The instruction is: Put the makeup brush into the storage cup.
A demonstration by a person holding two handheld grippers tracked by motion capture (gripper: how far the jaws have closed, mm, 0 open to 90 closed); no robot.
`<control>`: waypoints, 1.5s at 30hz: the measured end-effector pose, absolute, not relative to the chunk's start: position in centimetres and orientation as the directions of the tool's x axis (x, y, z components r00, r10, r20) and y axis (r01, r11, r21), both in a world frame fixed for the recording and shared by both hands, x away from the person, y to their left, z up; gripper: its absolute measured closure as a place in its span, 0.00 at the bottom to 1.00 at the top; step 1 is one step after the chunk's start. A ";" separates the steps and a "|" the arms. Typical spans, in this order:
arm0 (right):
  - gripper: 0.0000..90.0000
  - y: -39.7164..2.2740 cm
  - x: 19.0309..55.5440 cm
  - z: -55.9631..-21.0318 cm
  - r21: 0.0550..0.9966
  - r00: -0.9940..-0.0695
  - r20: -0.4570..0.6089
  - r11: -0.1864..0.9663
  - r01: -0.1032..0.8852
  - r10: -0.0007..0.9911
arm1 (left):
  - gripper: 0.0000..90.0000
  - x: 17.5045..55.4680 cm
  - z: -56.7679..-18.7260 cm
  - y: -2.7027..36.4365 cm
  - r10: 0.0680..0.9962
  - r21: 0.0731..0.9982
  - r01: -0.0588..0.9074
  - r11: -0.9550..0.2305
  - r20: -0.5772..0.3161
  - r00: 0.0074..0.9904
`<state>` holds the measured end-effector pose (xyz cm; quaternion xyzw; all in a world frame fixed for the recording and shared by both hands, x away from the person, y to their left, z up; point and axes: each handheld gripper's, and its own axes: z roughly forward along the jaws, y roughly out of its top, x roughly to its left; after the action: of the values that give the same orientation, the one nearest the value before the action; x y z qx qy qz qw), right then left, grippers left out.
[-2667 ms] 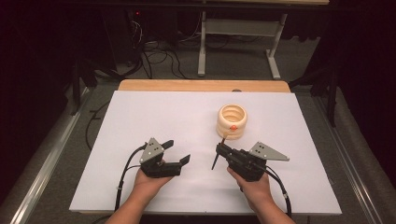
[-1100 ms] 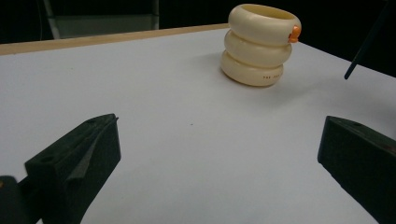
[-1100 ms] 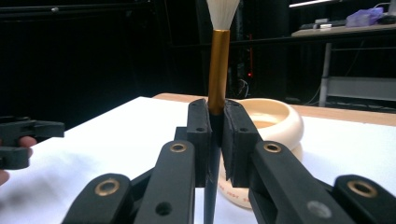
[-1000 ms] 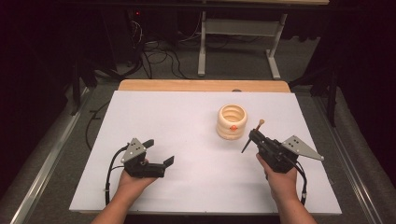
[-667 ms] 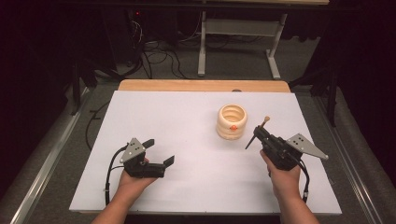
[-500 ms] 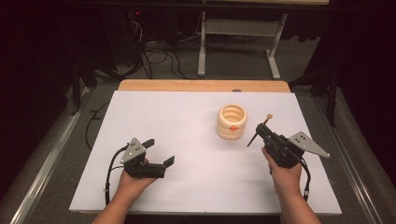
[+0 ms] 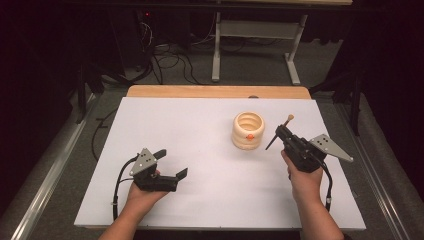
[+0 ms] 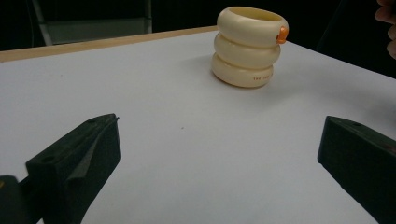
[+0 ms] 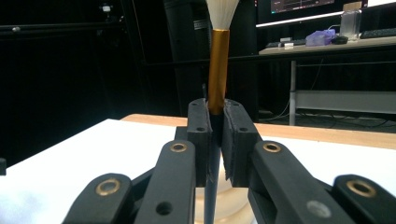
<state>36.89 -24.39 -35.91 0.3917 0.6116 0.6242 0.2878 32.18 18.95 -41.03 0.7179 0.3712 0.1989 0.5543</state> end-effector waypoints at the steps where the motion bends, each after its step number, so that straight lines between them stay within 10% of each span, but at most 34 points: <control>1: 0.94 -24.3 37.0 -35.8 0.988 -0.527 0.144 -0.093 0.124 0.838 | 0.00 32.2 -41.0 19.0 0.753 0.944 0.311 -0.111 -0.125 0.646; 45: 0.95 -21.3 41.4 -31.7 0.992 -0.527 0.121 -0.081 0.098 0.841 | 0.00 32.1 -40.8 19.0 0.737 0.949 0.302 -0.091 -0.140 0.661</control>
<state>41.37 -21.33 -31.69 0.3854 0.6094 0.6260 0.2969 32.05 19.03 -40.77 0.7134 0.3641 0.1917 0.5672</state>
